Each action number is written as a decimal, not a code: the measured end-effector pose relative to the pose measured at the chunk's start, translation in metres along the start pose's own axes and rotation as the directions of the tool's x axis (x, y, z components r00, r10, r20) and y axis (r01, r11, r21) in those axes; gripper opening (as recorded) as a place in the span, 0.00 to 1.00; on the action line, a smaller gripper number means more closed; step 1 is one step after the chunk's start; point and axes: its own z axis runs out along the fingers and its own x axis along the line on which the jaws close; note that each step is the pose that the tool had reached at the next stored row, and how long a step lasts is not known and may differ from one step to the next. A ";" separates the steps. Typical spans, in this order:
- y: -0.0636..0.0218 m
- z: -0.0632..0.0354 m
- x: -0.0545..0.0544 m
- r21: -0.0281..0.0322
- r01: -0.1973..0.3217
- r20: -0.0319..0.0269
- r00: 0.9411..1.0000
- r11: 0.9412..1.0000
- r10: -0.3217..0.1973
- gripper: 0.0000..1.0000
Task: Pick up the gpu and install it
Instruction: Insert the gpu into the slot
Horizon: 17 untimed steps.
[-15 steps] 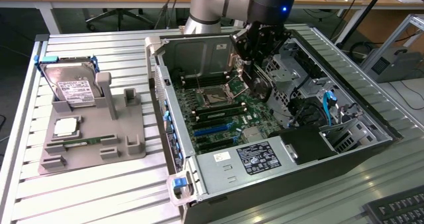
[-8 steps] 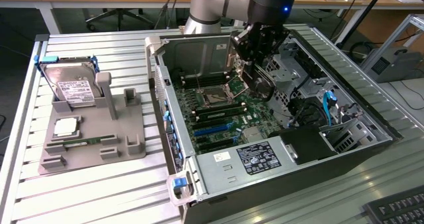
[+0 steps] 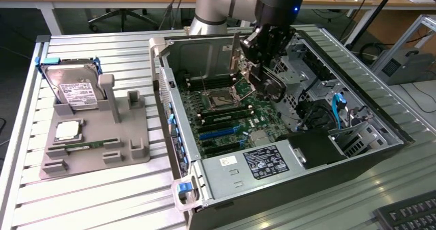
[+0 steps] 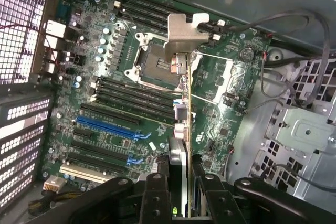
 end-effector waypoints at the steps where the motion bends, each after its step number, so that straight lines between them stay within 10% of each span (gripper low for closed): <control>1: 0.0000 0.0000 0.000 0.000 0.010 0.001 1.000 1.000 -0.010 0.27; 17: 0.0000 0.0006 0.000 -0.003 0.162 0.013 0.987 0.987 -0.161 0.27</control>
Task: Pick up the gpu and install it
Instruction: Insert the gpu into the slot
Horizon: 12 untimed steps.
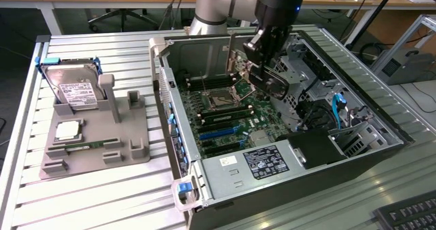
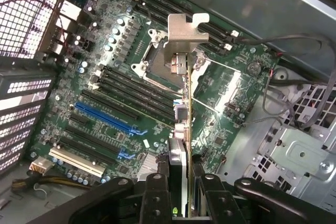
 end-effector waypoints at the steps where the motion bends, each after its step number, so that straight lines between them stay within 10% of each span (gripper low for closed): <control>1: 0.0000 0.0000 0.000 0.000 0.007 0.001 1.000 1.000 -0.007 0.27; 12: 0.0000 0.0006 0.000 -0.002 0.103 0.008 0.995 0.995 -0.103 0.27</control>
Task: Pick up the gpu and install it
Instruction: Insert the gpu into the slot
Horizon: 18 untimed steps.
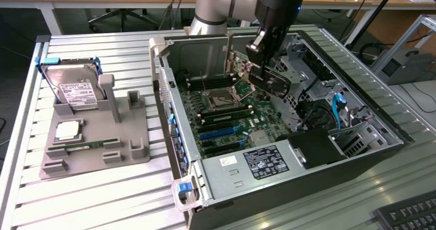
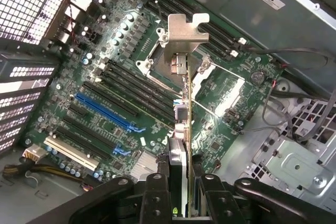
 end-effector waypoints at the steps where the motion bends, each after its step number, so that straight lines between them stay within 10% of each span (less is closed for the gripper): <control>1: 0.0000 0.0000 0.000 0.000 0.007 0.001 1.000 1.000 -0.007 0.27; 18: 0.0001 0.0010 0.000 -0.003 0.146 0.012 0.989 0.989 -0.146 0.27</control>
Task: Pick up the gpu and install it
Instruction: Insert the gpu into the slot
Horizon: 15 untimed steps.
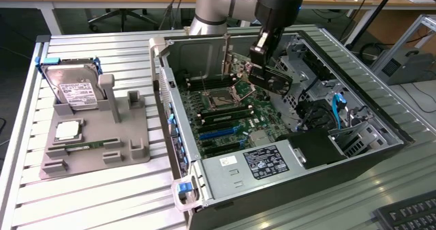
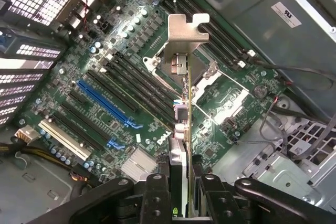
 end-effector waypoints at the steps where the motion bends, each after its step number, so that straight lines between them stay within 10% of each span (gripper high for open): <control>1: 0.0000 0.0001 0.000 0.000 0.012 0.001 1.000 1.000 -0.012 0.27; 15: 0.0001 0.0010 0.000 -0.002 0.129 0.010 0.992 0.992 -0.129 0.27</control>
